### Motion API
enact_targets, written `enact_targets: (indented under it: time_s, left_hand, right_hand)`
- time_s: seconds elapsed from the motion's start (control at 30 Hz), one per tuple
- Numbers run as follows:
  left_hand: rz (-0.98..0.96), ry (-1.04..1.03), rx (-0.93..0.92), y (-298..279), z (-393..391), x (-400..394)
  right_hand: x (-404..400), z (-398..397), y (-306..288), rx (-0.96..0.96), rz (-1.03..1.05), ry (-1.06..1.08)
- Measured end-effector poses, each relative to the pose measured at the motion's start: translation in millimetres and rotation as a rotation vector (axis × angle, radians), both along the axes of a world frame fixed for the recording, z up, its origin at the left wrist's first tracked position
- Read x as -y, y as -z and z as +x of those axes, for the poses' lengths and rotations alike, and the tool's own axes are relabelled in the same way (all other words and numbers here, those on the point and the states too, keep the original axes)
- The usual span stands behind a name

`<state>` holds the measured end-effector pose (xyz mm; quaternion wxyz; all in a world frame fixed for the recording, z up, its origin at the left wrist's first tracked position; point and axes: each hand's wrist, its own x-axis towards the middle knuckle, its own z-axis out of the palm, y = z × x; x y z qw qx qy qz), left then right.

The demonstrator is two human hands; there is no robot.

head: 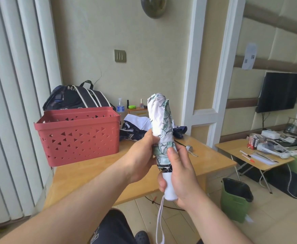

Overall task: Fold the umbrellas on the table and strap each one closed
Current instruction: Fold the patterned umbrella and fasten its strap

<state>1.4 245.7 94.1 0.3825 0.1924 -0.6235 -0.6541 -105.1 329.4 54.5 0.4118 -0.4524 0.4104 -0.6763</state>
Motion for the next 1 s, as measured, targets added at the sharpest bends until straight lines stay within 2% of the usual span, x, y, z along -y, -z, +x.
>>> enact_targets:
  time_s: [0.13,0.23,0.4,0.5,0.7,0.8,0.93,1.0]
  left_hand:
    - [-0.09,0.002,-0.015,-17,10,2]
    - [-0.2,-0.023,-0.024,-20,16,4]
    - [-0.135,-0.046,-0.047,-39,19,16]
    - [-0.118,-0.018,-0.056,-50,13,16]
    - [0.026,-0.099,-0.178,-58,6,20]
    - [-0.016,-0.146,-0.162,-51,4,21]
    - [-0.127,-0.25,-0.139,-47,-2,19]
    - [-0.131,-0.256,-0.12,-48,-4,19]
  right_hand:
    - [-3,0,-6,0.013,0.014,-0.123]
    - [-1,-4,-14,0.015,0.159,-0.291]
    - [-2,-3,-24,-0.016,0.318,-0.367]
    - [0,2,-26,0.013,0.341,-0.36]
    - [1,8,-16,0.061,0.358,-0.345]
    - [1,4,-15,0.052,0.349,-0.367]
    - [5,5,-16,-0.071,0.267,-0.231]
    - [6,8,-16,-0.058,0.242,-0.186]
